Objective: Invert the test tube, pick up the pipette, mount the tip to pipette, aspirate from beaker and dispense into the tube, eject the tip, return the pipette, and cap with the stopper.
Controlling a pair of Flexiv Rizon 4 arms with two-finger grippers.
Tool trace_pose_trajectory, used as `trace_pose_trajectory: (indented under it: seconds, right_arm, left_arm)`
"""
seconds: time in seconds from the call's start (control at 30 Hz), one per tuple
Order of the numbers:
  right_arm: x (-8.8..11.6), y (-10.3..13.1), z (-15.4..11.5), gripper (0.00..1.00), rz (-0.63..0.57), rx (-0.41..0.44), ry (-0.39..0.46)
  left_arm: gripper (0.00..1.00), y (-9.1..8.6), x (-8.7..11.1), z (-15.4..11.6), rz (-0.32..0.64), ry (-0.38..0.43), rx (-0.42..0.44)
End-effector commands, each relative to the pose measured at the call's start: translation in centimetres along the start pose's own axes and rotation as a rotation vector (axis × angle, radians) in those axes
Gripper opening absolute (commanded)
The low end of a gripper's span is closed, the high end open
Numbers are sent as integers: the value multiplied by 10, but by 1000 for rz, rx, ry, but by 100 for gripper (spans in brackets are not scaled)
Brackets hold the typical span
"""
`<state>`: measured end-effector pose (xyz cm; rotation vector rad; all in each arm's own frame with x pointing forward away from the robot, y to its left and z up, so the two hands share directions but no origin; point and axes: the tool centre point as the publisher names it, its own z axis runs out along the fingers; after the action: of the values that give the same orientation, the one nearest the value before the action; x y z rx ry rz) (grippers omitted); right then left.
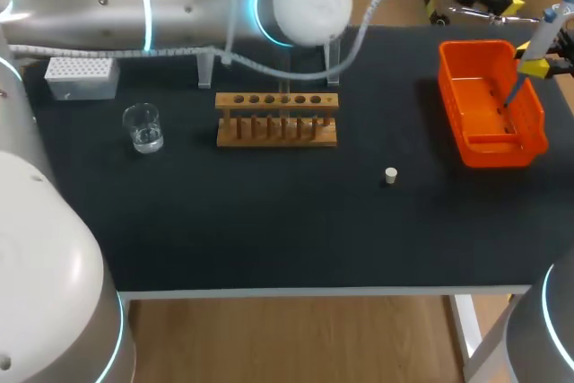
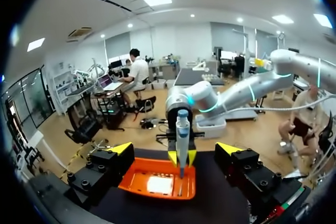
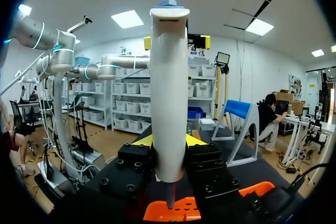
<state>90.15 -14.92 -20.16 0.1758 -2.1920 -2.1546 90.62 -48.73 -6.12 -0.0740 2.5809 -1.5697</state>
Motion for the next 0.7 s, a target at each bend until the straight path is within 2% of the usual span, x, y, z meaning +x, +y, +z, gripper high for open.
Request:
trace_pose_trajectory:
  seconds: [0.03, 0.43, 0.7]
  right_arm:
    - [0, 1, -1, 0, 1, 3, 1]
    - [0, 1, -1, 0, 1, 3, 1]
    - [0, 1, -1, 0, 1, 3, 1]
  left_arm:
    - [100, 7, -2, -18, -4, 62, -10]
    - [100, 38, 10, -48, 11, 125, 56]
    - [100, 70, 24, -69, -37, 95, 72]
